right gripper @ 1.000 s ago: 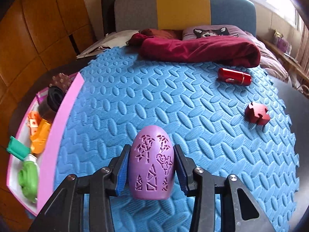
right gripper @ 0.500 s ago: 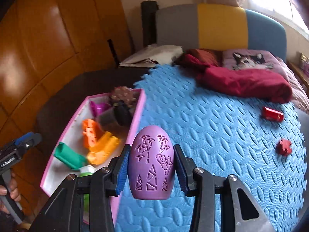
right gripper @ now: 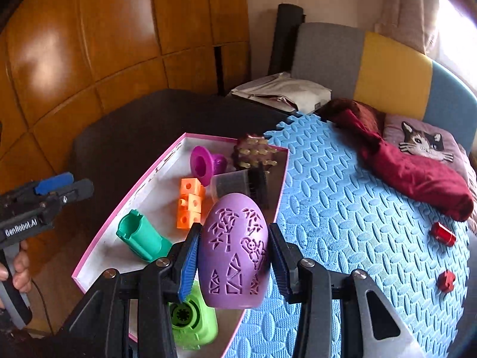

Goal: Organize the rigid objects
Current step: 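Carry the purple egg into the tray and open the right tool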

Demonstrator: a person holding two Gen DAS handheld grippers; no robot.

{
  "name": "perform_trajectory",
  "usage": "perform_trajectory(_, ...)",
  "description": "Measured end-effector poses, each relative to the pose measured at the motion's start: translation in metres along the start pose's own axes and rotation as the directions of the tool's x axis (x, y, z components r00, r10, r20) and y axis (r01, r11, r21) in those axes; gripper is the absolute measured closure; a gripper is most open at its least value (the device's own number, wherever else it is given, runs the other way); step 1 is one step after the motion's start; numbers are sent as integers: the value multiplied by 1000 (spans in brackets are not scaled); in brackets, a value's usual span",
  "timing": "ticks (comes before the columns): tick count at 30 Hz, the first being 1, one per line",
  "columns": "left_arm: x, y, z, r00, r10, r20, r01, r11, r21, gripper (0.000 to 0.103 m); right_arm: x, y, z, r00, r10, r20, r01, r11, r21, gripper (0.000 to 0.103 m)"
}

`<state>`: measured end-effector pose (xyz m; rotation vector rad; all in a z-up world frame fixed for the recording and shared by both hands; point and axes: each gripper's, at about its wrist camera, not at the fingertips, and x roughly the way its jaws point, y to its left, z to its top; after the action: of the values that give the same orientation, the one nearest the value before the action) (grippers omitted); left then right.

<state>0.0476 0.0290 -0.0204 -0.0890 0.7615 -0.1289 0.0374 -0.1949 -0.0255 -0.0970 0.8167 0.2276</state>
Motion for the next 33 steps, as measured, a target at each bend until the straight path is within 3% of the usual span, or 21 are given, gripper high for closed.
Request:
perform_trajectory(8, 4, 8, -2, 1000, 7, -13, -8, 1000, -16, 36, 28, 13, 1, 996, 11, -85, -14, 999, -43, 60)
perform_trajectory(11, 6, 7, -2, 1000, 5, -19, -5, 1000, -12, 36, 46, 18, -6, 987, 68, -149, -73, 997, -30, 60)
perform_trajectory(15, 8, 7, -3, 1000, 3, -25, -3, 1000, -14, 36, 55, 13, -14, 962, 200, -184, -190, 979, 72, 72)
perform_trajectory(19, 10, 6, -4, 1000, 3, -31, -3, 1000, -13, 36, 54, 11, -14, 964, 198, -178, -186, 979, 83, 70)
perform_trajectory(23, 10, 7, -4, 1000, 3, -31, -3, 1000, -11, 36, 50, 11, -17, 972, 154, -175, -143, 987, 73, 56)
perform_trajectory(33, 6, 2, -4, 1000, 5, -23, -5, 1000, 2, 36, 30, 5, -17, 988, 103, -114, -96, 993, 67, 55)
